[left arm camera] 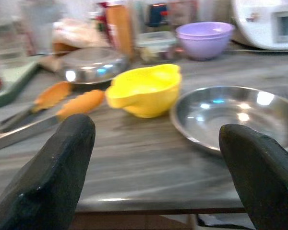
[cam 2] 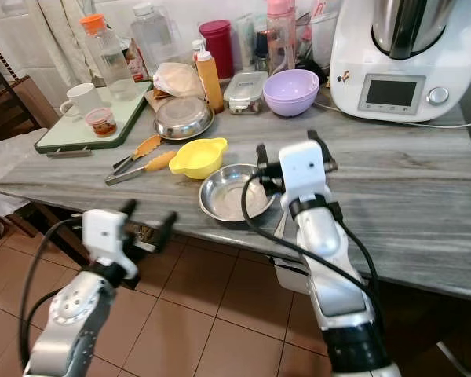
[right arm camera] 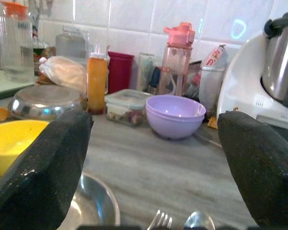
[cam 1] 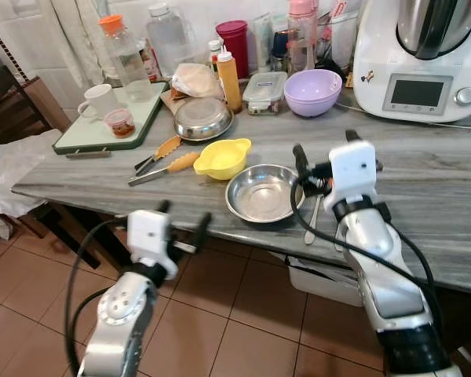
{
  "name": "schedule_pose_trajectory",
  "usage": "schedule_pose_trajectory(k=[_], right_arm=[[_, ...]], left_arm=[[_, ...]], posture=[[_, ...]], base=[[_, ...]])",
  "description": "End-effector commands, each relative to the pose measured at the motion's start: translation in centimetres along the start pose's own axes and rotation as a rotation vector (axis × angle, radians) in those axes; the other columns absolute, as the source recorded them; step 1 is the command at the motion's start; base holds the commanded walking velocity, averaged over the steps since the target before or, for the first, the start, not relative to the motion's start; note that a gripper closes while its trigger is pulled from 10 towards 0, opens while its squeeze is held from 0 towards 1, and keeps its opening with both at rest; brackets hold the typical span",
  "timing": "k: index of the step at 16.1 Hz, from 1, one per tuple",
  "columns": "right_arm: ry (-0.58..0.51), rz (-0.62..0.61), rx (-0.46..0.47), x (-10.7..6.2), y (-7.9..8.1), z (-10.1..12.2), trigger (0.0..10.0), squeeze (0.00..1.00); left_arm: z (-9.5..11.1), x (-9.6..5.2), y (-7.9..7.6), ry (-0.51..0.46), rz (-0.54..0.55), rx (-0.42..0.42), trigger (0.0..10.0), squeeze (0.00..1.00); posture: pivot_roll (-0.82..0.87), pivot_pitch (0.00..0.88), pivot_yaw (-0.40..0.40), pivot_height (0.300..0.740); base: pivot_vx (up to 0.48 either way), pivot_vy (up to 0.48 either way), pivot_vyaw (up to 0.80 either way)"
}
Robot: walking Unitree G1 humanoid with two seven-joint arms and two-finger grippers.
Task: Setting the table
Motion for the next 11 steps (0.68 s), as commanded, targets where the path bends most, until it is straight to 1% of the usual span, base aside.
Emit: schedule_pose_trajectory(k=[1,2,3,4,5,7,8,11], right_arm=[[-0.01,0.0,0.02,-0.4,0.2,0.0,10.0,0.0],[0.001,-0.004,0.019,-0.7,0.1,-0.4,10.0,0.0],[0.034,-0.012,0.033,-1.5,-0.2,-1.4,10.0,0.0],[0.062,-0.026,0.025,-2.3,-0.6,-2.2,10.0,0.0],[0.068,-0.031,0.016,-2.6,-0.8,-2.4,10.0,0.0],[0.077,-0.038,0.001,-3.0,-1.2,-2.7,10.0,0.0],[0.08,-0.042,-0.002,-3.1,-1.3,-2.7,10.0,0.0],[0.057,-0.043,-0.031,-3.0,-1.7,-2.4,10.0,0.0]], left_arm=[[0.2,-0.5,1.5,-0.006,0.088,0.03,10.0,0.0],[0.1,-0.7,1.8,-0.001,0.116,0.039,10.0,0.0],[-0.4,-1.1,2.6,0.023,0.185,0.062,10.0,0.0],[-1.0,-1.7,3.3,0.053,0.25,0.085,10.0,0.0],[-1.3,-2.1,3.8,0.072,0.291,0.098,10.0,0.0],[-1.7,-3.0,4.9,0.097,0.36,0.133,10.0,0.0],[-2.0,-3.3,5.3,0.113,0.389,0.137,10.0,0.0],[-1.8,-4.0,5.8,0.104,0.455,0.154,10.0,0.0]], posture=[[-0.16,0.023,0.162,0.74],[-0.16,0.023,0.162,0.74],[-0.16,0.019,0.154,0.74],[-0.15,0.017,0.149,0.74],[-0.15,0.015,0.147,0.74],[-0.15,0.011,0.142,0.74],[-0.15,0.008,0.138,0.74],[-0.14,0.002,0.126,0.74]], base=[[0.0,0.0,0.0],[0.0,0.0,0.0],[0.0,0.0,0.0],[0.0,0.0,0.0],[0.0,0.0,0.0],[0.0,0.0,0.0],[0.0,0.0,0.0],[0.0,0.0,0.0]])
Point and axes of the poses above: a point about 5 cm out from each wrist's last joint towards the gripper, its own x axis pointing out of the wrist towards the gripper, its own z axis along the axis of the wrist's last joint, y = z × x, the point moved 2 cm from there along x, pointing out of the wrist towards the gripper, and after that the axes turned 5 degrees about x, right-handed, at the moved point
